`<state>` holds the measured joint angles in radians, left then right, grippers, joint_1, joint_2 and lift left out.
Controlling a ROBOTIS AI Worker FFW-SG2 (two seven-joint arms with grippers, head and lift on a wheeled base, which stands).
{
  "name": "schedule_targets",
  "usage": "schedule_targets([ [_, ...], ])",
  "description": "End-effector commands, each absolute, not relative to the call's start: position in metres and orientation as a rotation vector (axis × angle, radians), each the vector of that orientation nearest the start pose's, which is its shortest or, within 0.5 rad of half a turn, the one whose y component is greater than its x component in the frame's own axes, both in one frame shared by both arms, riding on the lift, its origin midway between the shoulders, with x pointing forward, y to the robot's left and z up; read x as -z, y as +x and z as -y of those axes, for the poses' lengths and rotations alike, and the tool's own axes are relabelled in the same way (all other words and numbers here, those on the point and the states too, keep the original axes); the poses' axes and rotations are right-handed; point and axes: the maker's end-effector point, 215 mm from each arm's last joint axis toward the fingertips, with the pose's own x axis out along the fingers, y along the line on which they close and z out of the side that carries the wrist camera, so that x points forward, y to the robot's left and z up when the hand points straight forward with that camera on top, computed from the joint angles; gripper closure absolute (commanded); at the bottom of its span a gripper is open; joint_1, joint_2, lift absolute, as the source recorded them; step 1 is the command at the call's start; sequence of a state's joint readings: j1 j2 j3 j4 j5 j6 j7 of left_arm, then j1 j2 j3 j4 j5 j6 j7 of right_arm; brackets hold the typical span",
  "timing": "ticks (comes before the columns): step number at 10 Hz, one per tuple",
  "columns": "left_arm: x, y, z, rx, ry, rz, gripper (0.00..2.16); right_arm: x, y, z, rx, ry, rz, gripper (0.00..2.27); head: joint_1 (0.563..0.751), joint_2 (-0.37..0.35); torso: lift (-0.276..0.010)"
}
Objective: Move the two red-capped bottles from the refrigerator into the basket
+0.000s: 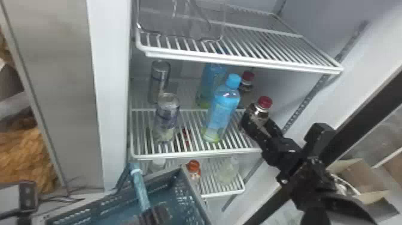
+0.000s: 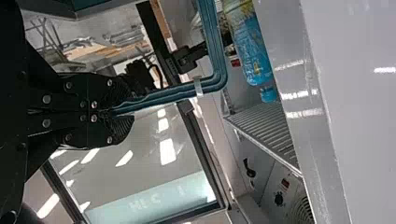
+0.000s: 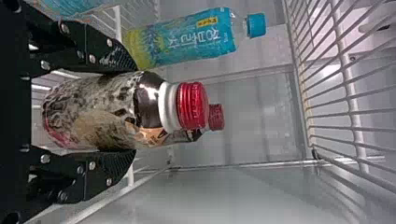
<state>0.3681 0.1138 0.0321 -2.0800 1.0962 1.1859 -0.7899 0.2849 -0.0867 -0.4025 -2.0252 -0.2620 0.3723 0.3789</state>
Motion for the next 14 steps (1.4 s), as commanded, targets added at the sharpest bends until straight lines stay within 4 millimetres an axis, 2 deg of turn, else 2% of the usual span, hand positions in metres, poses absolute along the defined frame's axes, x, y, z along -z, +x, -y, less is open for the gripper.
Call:
schedule_targets([
  [1,0.282,0.269,0.011,1.328,-1.181,-0.633,1.2,0.312,0.484,0.367,-0.075,0.107,-0.11,1.28,0.695,-0.35,0.0],
  [3,0.281,0.269,0.012,1.33,-1.185,-0.626,1.2,0.291,0.467,0.366,-0.072,0.088,-0.085,1.28,0.695,-0.35,0.0],
  [6,0.28,0.267,0.013,1.333,-1.19,-0.629,1.2,0.282,0.432,0.353,-0.092,0.09,-0.115,1.28,0.695,-0.35,0.0],
  [9,0.277,0.267,0.016,1.345,-1.191,-0.625,1.2,0.265,0.392,0.323,-0.141,0.101,-0.142,1.28,0.695,-0.35,0.0],
  [12,0.275,0.265,0.017,1.356,-1.193,-0.624,1.2,0.257,0.351,0.298,-0.175,0.125,-0.219,1.28,0.695,-0.35,0.0],
  [14,0.274,0.266,0.017,1.355,-1.193,-0.621,1.2,0.258,0.332,0.277,-0.213,0.159,-0.265,1.28,0.695,-0.35,0.0],
])
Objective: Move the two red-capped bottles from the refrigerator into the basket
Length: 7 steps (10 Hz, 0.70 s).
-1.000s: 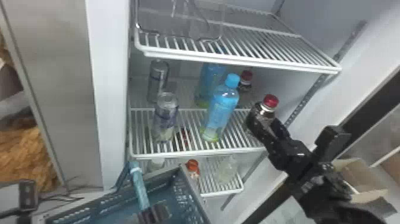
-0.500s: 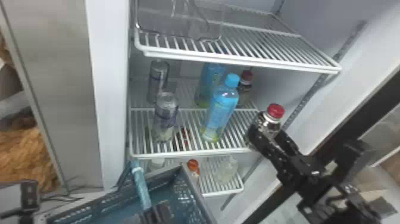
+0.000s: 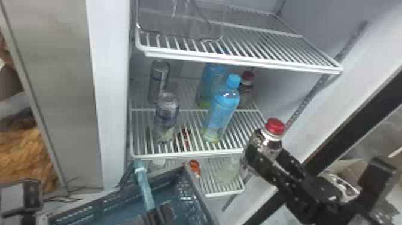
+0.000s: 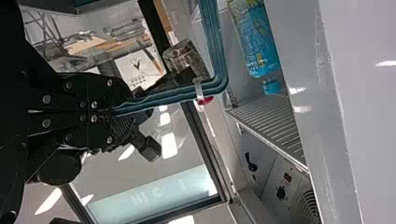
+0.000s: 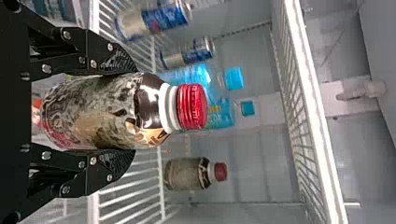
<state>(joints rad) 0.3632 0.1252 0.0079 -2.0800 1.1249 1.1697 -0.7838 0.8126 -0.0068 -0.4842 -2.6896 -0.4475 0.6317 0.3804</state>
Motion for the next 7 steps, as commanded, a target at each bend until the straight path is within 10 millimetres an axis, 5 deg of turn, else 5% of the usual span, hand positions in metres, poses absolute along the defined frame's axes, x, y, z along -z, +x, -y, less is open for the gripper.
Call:
schedule_targets([
  [1,0.274,0.266,0.017,1.355,-1.191,-0.622,1.2,0.257,0.327,0.267,-0.242,0.172,-0.281,1.28,0.695,-0.35,0.0],
  [7,0.261,0.252,0.024,1.404,-1.241,-0.62,1.2,0.265,0.293,0.163,-0.515,0.35,-0.406,1.28,0.695,-0.35,0.0],
])
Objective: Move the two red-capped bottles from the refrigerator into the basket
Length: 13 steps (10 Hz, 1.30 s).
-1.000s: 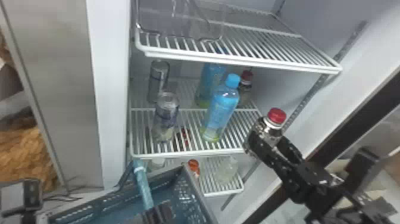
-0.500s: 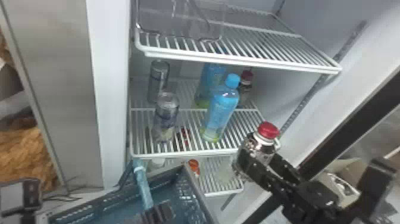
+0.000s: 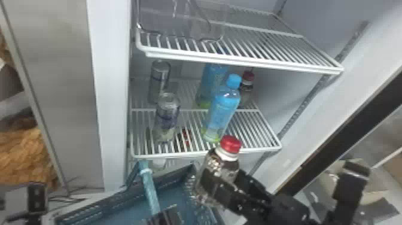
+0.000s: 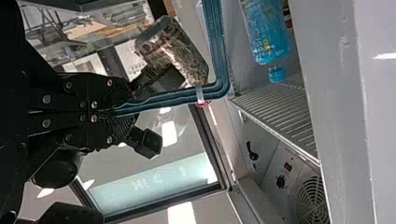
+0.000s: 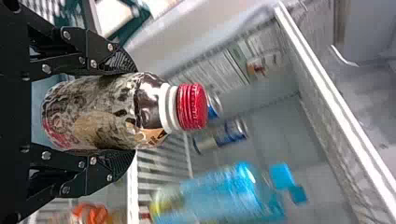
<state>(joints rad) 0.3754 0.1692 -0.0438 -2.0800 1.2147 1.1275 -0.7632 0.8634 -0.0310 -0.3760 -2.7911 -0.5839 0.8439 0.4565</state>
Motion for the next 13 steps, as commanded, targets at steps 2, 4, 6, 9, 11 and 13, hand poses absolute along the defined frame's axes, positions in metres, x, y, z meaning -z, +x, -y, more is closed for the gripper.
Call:
schedule_targets([
  [2,0.259,0.252,0.025,1.408,-1.243,-0.617,1.2,0.281,0.281,0.151,-0.555,0.353,-0.483,1.28,0.695,-0.35,0.0],
  [4,0.26,0.253,0.024,1.405,-1.242,-0.615,1.2,0.3,0.276,0.149,-0.573,0.382,-0.539,0.67,0.695,-0.35,0.0],
  [6,0.259,0.253,0.024,1.408,-1.239,-0.615,1.2,0.303,0.278,0.151,-0.574,0.394,-0.542,0.04,0.695,-0.35,0.0],
  [9,0.255,0.253,0.026,1.415,-1.252,-0.602,1.2,0.283,0.299,0.182,-0.511,0.366,-0.428,0.18,0.695,-0.35,0.0],
  [11,0.255,0.253,0.025,1.412,-1.255,-0.601,1.2,0.246,0.323,0.22,-0.431,0.312,-0.243,0.18,0.695,-0.35,0.0],
  [13,0.255,0.254,0.025,1.411,-1.255,-0.598,1.2,0.225,0.333,0.258,-0.351,0.267,-0.124,0.18,0.695,-0.35,0.0],
])
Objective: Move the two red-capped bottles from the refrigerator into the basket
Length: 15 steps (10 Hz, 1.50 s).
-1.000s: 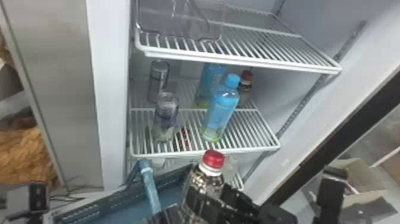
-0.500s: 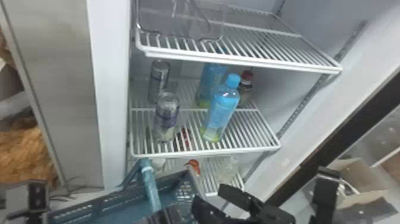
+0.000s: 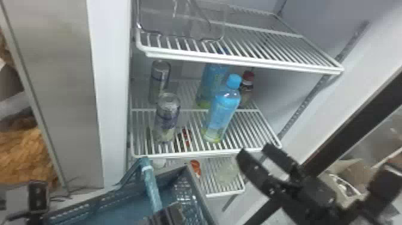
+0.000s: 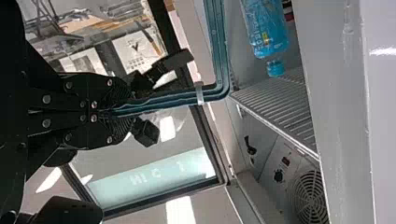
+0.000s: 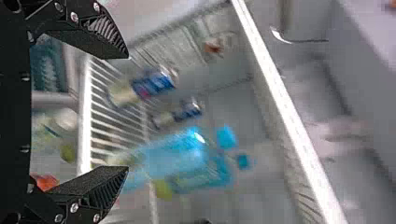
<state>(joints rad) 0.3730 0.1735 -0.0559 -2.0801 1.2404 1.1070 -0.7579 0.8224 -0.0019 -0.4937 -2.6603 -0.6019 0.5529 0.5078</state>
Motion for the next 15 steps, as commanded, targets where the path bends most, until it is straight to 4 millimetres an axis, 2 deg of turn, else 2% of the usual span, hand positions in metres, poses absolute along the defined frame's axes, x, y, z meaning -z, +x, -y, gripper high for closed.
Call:
schedule_targets([
  [1,0.255,0.254,0.025,1.411,-1.255,-0.598,1.2,0.221,0.335,0.273,-0.317,0.243,-0.098,0.18,0.695,-0.35,0.0],
  [4,0.254,0.256,0.024,1.409,-1.253,-0.593,1.2,0.227,0.342,0.311,-0.219,0.213,-0.061,0.18,0.695,-0.35,0.0],
  [5,0.252,0.256,0.025,1.416,-1.249,-0.59,1.2,0.236,0.346,0.325,-0.187,0.195,-0.064,0.18,0.695,-0.35,0.0],
  [9,0.252,0.257,0.026,1.415,-1.244,-0.594,1.2,0.257,0.372,0.363,-0.107,0.203,-0.023,0.18,0.695,-0.35,0.0],
  [12,0.251,0.257,0.027,1.42,-1.242,-0.593,1.2,0.275,0.392,0.365,-0.094,0.235,-0.023,0.18,0.695,-0.35,0.0],
  [15,0.249,0.258,0.028,1.426,-1.236,-0.593,1.2,0.28,0.42,0.36,-0.095,0.278,0.007,0.18,0.695,-0.35,0.0],
])
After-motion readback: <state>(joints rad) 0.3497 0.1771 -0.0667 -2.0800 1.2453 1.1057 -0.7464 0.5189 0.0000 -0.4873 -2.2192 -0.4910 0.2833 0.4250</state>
